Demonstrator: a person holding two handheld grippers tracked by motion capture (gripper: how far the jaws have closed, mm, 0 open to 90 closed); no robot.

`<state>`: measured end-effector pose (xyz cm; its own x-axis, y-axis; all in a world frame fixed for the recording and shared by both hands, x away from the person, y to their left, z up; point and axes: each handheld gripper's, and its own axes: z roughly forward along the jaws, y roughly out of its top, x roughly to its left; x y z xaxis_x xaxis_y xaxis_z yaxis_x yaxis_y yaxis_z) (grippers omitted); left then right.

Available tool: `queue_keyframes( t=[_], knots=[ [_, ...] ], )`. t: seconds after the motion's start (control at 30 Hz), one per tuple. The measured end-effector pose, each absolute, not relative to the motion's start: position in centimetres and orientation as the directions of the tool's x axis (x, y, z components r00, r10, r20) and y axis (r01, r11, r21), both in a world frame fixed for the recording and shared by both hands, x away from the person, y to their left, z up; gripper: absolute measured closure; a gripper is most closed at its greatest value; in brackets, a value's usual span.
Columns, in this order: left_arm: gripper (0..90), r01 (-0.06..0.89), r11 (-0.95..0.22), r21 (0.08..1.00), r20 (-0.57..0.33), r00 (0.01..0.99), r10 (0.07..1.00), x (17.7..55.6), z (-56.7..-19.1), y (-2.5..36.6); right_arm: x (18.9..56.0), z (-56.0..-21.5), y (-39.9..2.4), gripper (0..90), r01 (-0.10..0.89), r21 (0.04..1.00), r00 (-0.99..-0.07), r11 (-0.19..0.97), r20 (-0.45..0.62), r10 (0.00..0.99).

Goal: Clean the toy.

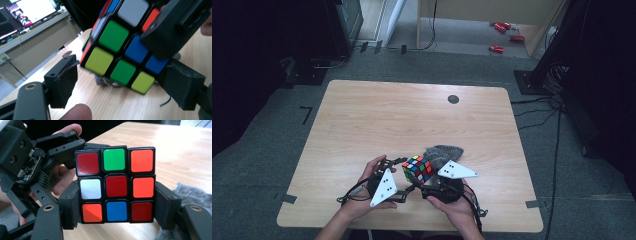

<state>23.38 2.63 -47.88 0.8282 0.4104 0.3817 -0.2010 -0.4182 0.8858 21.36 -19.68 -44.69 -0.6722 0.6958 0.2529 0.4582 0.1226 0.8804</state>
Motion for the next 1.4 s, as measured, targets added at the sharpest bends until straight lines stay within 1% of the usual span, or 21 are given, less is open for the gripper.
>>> queue_keyframes(
  t=[0.07, 0.17, 0.33, 0.47, 0.5, 0.53, 0.63, 0.67, 0.7, 0.73, 0.8, 0.83, 0.87, 0.9, 1.0, 1.03, 1.07, 1.1, 1.23, 1.33, 1.4],
  knots=[
    [18.8, -0.208, -0.42, 0.883, 0.388, 0.827, 0.406, 23.3, -47.9, 2.6, 21.4, -44.7, -19.6, 34.2, 0.465, 0.877, -0.672, 0.123, 0.259, 0.694],
    [19.0, -0.227, -0.431, 0.873, 0.408, 0.825, 0.391, 23.2, -48.0, 2.5, 21.6, -44.9, -19.5, 34.1, 0.513, 0.851, -0.665, 0.115, 0.309, 0.68],
    [24.4, -0.249, -0.445, 0.86, 0.431, 0.822, 0.372, 22.9, -48.3, 2.3, 22.0, -45.1, -19.6, 34.0, 0.588, 0.804, -0.64, 0.088, 0.396, 0.659],
    [28.3, -0.253, -0.453, 0.855, 0.437, 0.823, 0.363, 22.8, -48.3, 2.3, 22.4, -45.3, -19.7, 33.7, 0.62, 0.78, -0.629, 0.083, 0.432, 0.646],
    [28.3, -0.243, -0.446, 0.862, 0.424, 0.828, 0.368, 22.8, -48.3, 2.3, 22.4, -45.4, -19.8, 32.9, 0.627, 0.775, -0.626, 0.077, 0.443, 0.642],
    [31.7, -0.214, -0.431, 0.876, 0.393, 0.836, 0.384, 23.0, -48.2, 2.4, 22.6, -45.3, -20.0, 25.8, 0.631, 0.773, -0.63, 0.068, 0.46, 0.625],
    [32.3, -0.152, -0.417, 0.896, 0.337, 0.845, 0.416, 23.5, -47.9, 3.0, 22.7, -44.9, -20.6, 23.2, 0.622, 0.782, -0.64, 0.041, 0.479, 0.601],
    [32.8, -0.152, -0.417, 0.896, 0.337, 0.845, 0.416, 23.5, -47.9, 3.0, 22.7, -44.9, -20.6, 23.2, 0.622, 0.782, -0.64, 0.041, 0.479, 0.601],
    [32.8, -0.113, -0.413, 0.904, 0.306, 0.846, 0.437, 23.8, -47.8, 3.3, 22.7, -44.7, -20.8, 22.4, 0.612, 0.79, -0.644, 0.031, 0.476, 0.599],
    [32.9, -0.097, -0.407, 0.908, 0.291, 0.847, 0.446, 23.9, -47.7, 3.5, 22.7, -44.2, -21.6, 22.7, 0.573, 0.819, -0.649, 0.007, 0.449, 0.614],
    [33.0, -0.026, -0.378, 0.926, 0.219, 0.851, 0.477, 24.5, -47.5, 4.1, 22.7, -44.0, -22.3, 22.7, 0.552, 0.833, -0.643, -0.018, 0.44, 0.627],
    [33.0, -0.026, -0.378, 0.926, 0.219, 0.851, 0.477, 24.5, -47.5, 4.1, 22.8, -43.9, -22.6, 22.7, 0.54, 0.841, -0.635, -0.028, 0.43, 0.642],
    [33.0, 0.031, -0.349, 0.937, 0.156, 0.855, 0.495, 24.9, -47.3, 4.6, 22.9, -44.0, -23.0, 22.7, 0.527, 0.85, -0.621, -0.025, 0.405, 0.671],
    [33.0, 0.057, -0.333, 0.941, 0.125, 0.857, 0.5, 25.1, -47.1, 4.8, 23.0, -44.1, -23.2, 23.1, 0.518, 0.855, -0.611, -0.014, 0.381, 0.694],
    [33.1, 0.139, -0.281, 0.95, 0.024, 0.861, 0.507, 25.7, -46.8, 5.6, 23.4, -45.1, -23.6, 27.1, 0.493, 0.868, -0.558, 0.056, 0.267, 0.786],
    [33.1, 0.139, -0.281, 0.95, 0.024, 0.861, 0.507, 25.7, -46.8, 5.6, 23.4, -45.1, -23.6, 27.1, 0.493, 0.868, -0.558, 0.056, 0.267, 0.786],
    [33.1, 0.185, -0.245, 0.952, -0.037, 0.861, 0.507, 26.0, -46.7, 6.0, 23.9, -46.2, -24.0, 29.9, 0.499, 0.862, -0.521, 0.088, 0.217, 0.826],
    [33.1, 0.2, -0.233, 0.952, -0.056, 0.86, 0.507, 26.1, -46.6, 6.2, 24.1, -46.6, -24.1, 30.8, 0.505, 0.858, -0.512, 0.094, 0.21, 0.833],
    [33.2, 0.23, -0.227, 0.946, -0.073, 0.836, 0.543, 26.4, -46.8, 6.6, 24.9, -48.3, -24.3, 34.6, 0.549, 0.827, -0.496, 0.122, 0.205, 0.844],
    [33.2, 0.244, -0.229, 0.942, -0.083, 0.833, 0.547, 26.5, -46.8, 6.7, 25.1, -49.2, -24.0, 43.4, 0.573, 0.799, -0.503, 0.185, 0.165, 0.848],
    [33.2, 0.246, -0.224, 0.943, -0.088, 0.834, 0.545, 26.4, -46.8, 6.6, 25.1, -49.7, -23.6, 47.0, 0.586, 0.779, -0.505, 0.221, 0.139, 0.852]
  ],
)
